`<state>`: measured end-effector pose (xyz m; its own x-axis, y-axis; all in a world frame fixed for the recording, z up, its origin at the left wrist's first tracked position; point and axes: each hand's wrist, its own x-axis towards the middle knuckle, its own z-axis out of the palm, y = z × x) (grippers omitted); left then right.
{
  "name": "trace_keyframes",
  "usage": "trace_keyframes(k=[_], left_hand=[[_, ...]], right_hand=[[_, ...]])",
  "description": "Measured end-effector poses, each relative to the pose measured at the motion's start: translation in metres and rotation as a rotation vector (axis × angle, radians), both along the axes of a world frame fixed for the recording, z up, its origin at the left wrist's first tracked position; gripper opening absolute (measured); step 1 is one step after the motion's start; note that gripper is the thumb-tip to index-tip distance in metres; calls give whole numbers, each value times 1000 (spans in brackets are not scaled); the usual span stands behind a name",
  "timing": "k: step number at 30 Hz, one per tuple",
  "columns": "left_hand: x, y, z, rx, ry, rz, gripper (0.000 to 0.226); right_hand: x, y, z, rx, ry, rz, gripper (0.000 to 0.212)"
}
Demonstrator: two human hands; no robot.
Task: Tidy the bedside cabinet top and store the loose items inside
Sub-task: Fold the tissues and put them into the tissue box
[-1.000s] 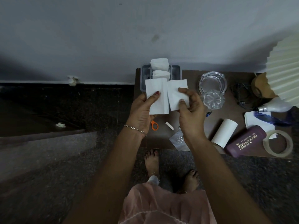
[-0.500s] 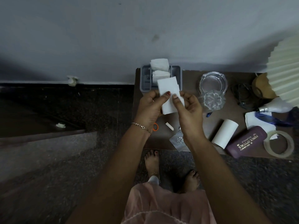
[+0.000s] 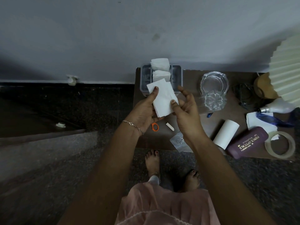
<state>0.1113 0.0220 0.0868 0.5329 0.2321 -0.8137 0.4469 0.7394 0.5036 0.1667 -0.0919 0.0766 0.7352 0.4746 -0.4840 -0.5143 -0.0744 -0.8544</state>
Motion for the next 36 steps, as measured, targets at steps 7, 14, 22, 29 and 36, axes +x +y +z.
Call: trace_keyframes(k=[7,14,22,29,36], left_hand=[[17,-7,-5,138,-74,203,24],[8,-1,-8,403,-70,42,23],[-10,14,-19,710,-91,-256,35],[12,27,-16,775,-45,-203,21],[28,51,-21,834,-8,-322,6]], right_hand=[[-9,11,-5,-91,-34,109,43],[-2,8,-13,-370,-355,175,25],[17,0,-13,-540,-636,341,23],[38,24,-7,-565,-799,347,22],[65,36,-13,-612,-811,415,11]])
